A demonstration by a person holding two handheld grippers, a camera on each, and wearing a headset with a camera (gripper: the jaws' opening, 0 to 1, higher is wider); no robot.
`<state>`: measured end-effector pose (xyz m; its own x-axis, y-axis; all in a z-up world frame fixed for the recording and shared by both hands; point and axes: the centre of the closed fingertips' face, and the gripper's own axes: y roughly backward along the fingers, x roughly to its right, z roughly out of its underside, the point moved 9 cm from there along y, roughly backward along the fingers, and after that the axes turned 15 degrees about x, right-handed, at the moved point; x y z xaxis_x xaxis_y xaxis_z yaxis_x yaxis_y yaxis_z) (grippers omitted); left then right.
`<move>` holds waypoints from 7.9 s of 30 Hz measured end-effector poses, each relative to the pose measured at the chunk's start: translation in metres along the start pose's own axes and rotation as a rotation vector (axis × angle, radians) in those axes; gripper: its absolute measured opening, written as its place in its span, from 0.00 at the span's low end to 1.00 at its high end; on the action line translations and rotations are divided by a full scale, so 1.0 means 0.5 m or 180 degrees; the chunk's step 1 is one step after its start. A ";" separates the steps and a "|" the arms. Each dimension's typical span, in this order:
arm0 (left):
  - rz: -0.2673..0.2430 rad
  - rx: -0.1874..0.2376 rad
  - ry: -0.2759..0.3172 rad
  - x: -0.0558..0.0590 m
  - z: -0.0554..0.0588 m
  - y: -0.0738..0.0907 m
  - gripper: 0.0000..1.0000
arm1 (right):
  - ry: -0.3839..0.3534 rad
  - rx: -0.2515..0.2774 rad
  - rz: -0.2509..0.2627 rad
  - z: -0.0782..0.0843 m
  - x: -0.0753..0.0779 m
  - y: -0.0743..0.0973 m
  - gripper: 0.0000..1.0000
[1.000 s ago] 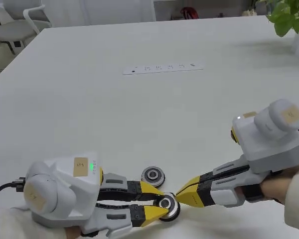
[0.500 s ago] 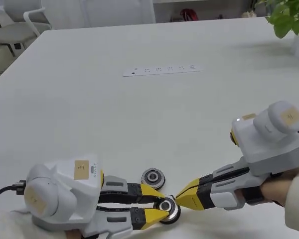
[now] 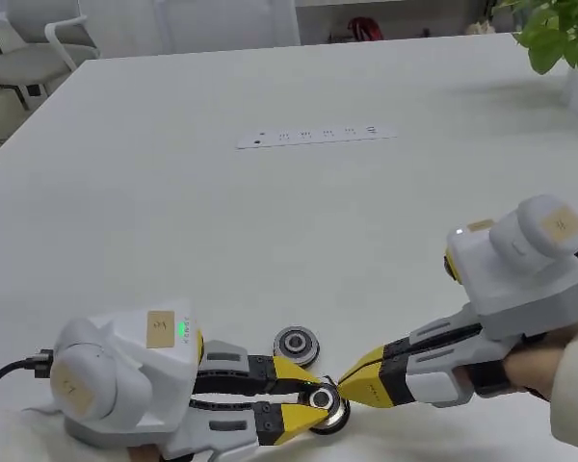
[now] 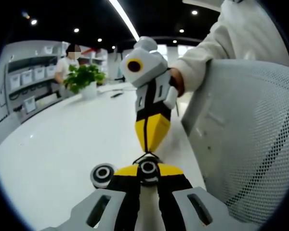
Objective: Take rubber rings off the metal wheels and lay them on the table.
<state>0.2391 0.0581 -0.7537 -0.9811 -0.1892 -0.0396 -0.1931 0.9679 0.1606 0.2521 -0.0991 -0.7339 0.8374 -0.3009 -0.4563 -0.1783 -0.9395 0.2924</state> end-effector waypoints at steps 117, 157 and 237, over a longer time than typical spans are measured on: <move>-0.1059 -0.0275 0.0477 0.041 -0.019 0.271 0.77 | 0.0479 -0.0452 -0.0247 -0.049 -0.019 -0.153 0.00; -0.1113 -0.0207 0.0469 0.020 -0.049 0.265 0.84 | 0.0843 0.0022 -0.0085 -0.116 0.005 -0.074 0.20; 0.0005 -0.0284 0.0189 -0.015 -0.064 -0.024 0.39 | 0.0731 -0.0151 -0.0011 0.045 0.025 0.017 0.25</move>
<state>0.2486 0.0424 -0.7240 -0.9797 -0.1997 0.0190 -0.1889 0.9502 0.2481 0.2494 -0.1143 -0.7560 0.9345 -0.2475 -0.2558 -0.1553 -0.9301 0.3328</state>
